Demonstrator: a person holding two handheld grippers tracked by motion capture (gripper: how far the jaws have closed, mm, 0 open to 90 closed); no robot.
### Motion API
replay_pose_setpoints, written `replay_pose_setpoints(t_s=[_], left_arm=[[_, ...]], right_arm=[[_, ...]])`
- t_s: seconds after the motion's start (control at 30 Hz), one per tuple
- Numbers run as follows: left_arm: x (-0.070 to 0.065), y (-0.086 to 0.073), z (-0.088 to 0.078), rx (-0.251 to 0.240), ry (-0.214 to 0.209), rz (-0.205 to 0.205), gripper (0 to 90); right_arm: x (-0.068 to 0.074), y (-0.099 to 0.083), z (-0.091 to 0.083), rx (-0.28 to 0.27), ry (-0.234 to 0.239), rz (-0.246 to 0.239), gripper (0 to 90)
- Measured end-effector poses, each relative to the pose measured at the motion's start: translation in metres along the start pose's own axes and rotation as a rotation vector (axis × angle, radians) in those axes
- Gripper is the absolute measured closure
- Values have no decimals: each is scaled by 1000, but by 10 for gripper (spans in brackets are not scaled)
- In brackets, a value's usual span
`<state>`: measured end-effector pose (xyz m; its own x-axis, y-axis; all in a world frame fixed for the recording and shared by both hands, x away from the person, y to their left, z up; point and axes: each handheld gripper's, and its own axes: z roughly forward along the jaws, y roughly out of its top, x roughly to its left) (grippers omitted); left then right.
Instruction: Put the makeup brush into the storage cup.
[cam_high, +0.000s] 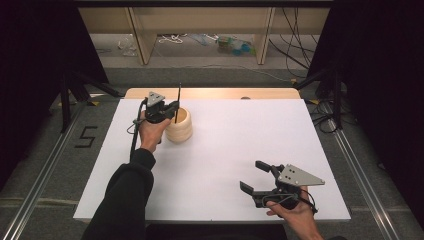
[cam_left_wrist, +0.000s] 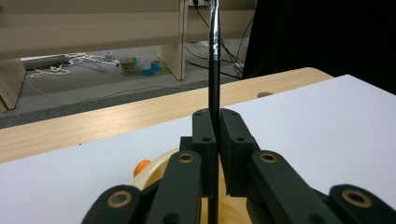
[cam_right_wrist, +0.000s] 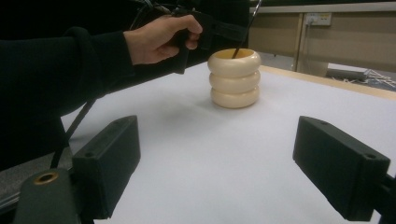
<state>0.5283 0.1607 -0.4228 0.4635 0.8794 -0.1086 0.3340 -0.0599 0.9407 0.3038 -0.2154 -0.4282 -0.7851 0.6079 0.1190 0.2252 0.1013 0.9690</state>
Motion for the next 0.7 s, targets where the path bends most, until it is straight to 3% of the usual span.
replay_pose_setpoints(t_s=[0.03, 0.23, 0.37, 0.53, 0.57, 0.7], left_arm=[[0, 0, 0, 0, -3, 3, 834], [-5, 7, -6, -24, 25, -5, 519], [-6, 13, -11, -37, 51, -15, 439], [-5, 14, -16, -26, 46, -29, 378], [-5, 15, -17, -20, 47, -14, 364], [-7, 17, -22, -22, 49, -14, 322]], right_arm=[[0, 0, 0, 0, -1, -1, 160], [0, -1, 1, -6, 8, 10, 160], [0, 0, 0, 7, 8, 3, 160], [0, 0, 0, 8, 7, 3, 160], [0, 0, 0, 8, 7, 3, 160], [0, 0, -1, 28, -3, 0, 160]])
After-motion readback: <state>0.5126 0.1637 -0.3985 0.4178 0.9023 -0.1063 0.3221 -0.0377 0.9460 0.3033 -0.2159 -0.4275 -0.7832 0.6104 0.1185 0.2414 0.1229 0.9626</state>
